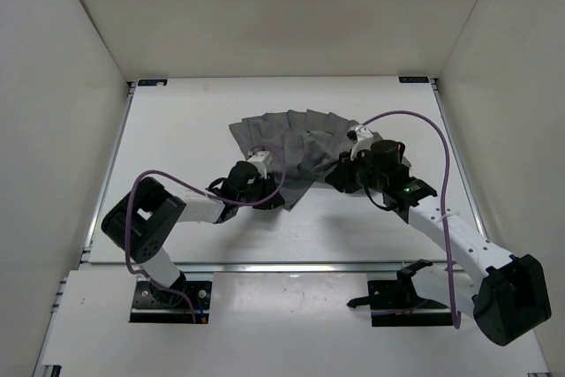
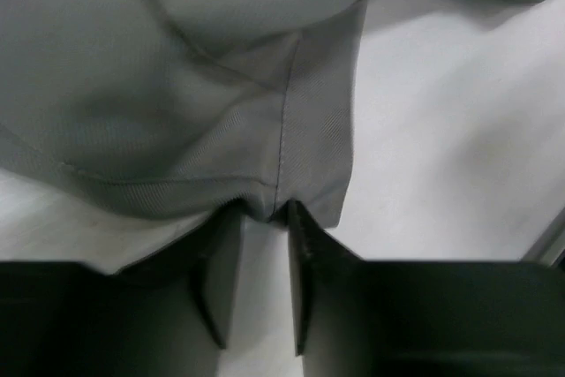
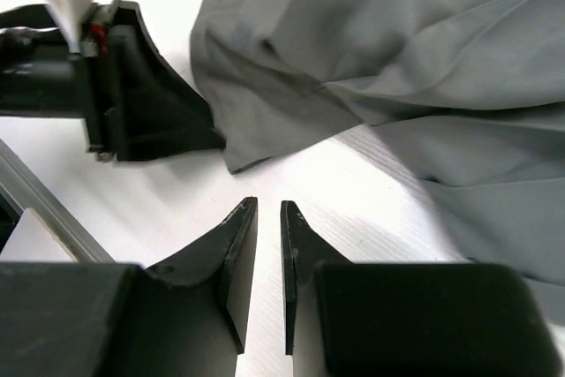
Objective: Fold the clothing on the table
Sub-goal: Flatten the skirt out
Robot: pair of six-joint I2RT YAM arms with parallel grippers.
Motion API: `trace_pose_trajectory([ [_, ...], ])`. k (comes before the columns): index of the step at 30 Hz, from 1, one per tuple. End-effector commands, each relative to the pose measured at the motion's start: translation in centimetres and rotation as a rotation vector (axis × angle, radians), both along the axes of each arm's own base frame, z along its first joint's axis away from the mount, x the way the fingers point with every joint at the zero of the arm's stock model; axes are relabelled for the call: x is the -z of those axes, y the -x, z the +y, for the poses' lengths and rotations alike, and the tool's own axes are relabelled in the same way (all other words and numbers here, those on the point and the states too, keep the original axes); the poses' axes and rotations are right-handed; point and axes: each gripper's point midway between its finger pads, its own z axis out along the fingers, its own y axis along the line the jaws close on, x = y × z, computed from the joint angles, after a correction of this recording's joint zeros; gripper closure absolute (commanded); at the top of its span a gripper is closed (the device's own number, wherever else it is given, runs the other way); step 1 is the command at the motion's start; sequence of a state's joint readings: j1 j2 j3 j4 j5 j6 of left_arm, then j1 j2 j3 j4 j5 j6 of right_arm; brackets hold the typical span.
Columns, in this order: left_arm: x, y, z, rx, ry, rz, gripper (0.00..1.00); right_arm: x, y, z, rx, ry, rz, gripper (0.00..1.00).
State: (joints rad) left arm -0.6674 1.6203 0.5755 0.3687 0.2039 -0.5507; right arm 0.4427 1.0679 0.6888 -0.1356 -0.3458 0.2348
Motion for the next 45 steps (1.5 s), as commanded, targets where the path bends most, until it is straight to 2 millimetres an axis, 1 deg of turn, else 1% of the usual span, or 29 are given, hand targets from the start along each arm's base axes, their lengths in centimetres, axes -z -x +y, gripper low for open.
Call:
trace_pose_trajectory([
  [1,5.6,1.9,4.0,-0.095,-0.196,0.174,0.66,-1.4,0.0,0.1,-0.014,-0.026,-0.058,0.86],
  [2,5.5,1.6,3.9,-0.102,-0.19,0.167,0.77,-1.4,0.0,-0.1,-0.014,-0.023,-0.06,0.86],
  [3,5.5,1.4,4.0,-0.114,-0.189,0.166,0.95,-1.4,0.1,-0.1,-0.017,-0.028,-0.06,0.86],
  [4,5.3,1.6,3.9,-0.112,-0.185,0.158,1.0,-1.3,-0.1,-0.2,-0.013,-0.026,-0.062,0.86],
  [7,5.0,1.3,4.3,-0.126,-0.184,0.144,1.0,-1.1,0.3,0.1,-0.032,-0.021,-0.06,0.86],
  [10,2.9,0.6,4.5,-0.128,-0.176,0.097,1.0,0.2,0.6,0.2,-0.037,0.017,-0.042,0.86],
  [11,2.8,0.8,5.1,-0.122,-0.192,0.107,1.0,0.9,0.9,0.5,-0.051,0.028,-0.028,0.86],
  [14,-2.1,-0.5,5.3,-0.13,-0.143,0.016,1.0,2.5,1.8,1.7,-0.109,0.039,-0.004,0.89],
  [16,-4.3,-0.3,5.7,-0.13,-0.133,0.003,1.0,3.8,2.1,2.8,-0.147,0.036,0.0,0.9],
  [18,-6.9,-0.8,5.7,-0.136,-0.114,-0.046,1.0,4.4,1.8,3.6,-0.168,0.035,-0.004,0.89],
  [19,-8.5,-1.0,5.5,-0.131,-0.094,-0.071,1.0,5.5,1.4,3.8,-0.168,0.052,0.019,0.9],
  [20,-9.0,-1.1,5.8,-0.132,-0.09,-0.08,1.0,6.6,1.1,3.7,-0.156,0.078,0.044,0.9],
  [21,-10.4,-1.1,5.5,-0.128,-0.058,-0.098,1.0,7.3,0.2,3.7,-0.136,0.093,0.045,0.91],
  [23,-12.7,-1.2,5.9,-0.142,-0.028,-0.142,1.0,7.0,-2.0,3.1,-0.067,0.104,0.019,0.97],
  [27,-14.1,-1.2,7.7,-0.182,-0.026,-0.164,1.0,5.1,-7.3,-0.2,0.075,0.091,-0.058,0.94],
  [28,-14.4,-1.1,8.1,-0.186,-0.021,-0.171,1.0,3.4,-9.1,-1.1,0.112,0.083,-0.092,0.91],
  [29,-14.7,-1.1,8.6,-0.198,-0.015,-0.177,1.0,4.0,-9.7,-1.6,0.12,0.093,-0.072,0.9],
  [30,-15.0,-1.2,8.9,-0.208,-0.008,-0.179,1.0,3.5,-11.3,-2.2,0.141,0.093,-0.081,0.89],
  [31,-15.1,-1.0,9.1,-0.205,-0.007,-0.181,1.0,2.2,-12.7,-2.6,0.155,0.085,-0.092,0.87],
  [32,-15.9,-1.1,9.3,-0.212,0.007,-0.2,1.0,3.7,-13.1,-3.0,0.159,0.105,-0.038,0.87],
  [34,-15.8,-0.9,9.6,-0.211,-0.002,-0.197,1.0,3.0,-14.2,-1.9,0.13,0.102,-0.032,0.86],
  [35,-16.3,-1.1,9.8,-0.215,0.001,-0.214,1.0,3.6,-13.6,-1.3,0.106,0.113,-0.001,0.85],
  [36,-16.2,-1.1,10.0,-0.223,0.001,-0.206,1.0,2.8,-13.1,-0.2,0.089,0.111,-0.021,0.84],
  [38,-15.8,-1.2,10.1,-0.223,-0.005,-0.197,1.0,1.7,-10.1,3.3,0.004,0.111,-0.081,0.82],
  [39,-15.6,-0.9,10.2,-0.222,-0.001,-0.193,1.0,1.9,-8.2,3.8,-0.029,0.105,-0.097,0.85],
  [41,-15.3,-1.3,10.7,-0.238,0.001,-0.19,1.0,3.2,-3.7,6.3,-0.143,0.095,-0.127,0.88],
  [42,-15.3,-1.3,10.6,-0.238,0.004,-0.19,1.0,2.8,-2.9,6.8,-0.171,0.083,-0.145,0.88],
  [43,-15.5,-1.2,10.6,-0.236,0.006,-0.194,1.0,3.9,-1.4,7.4,-0.214,0.087,-0.132,0.87],
  [45,-15.1,-1.2,10.5,-0.228,0.003,-0.192,1.0,5.9,0.1,7.4,-0.256,0.098,-0.108,0.81],
])
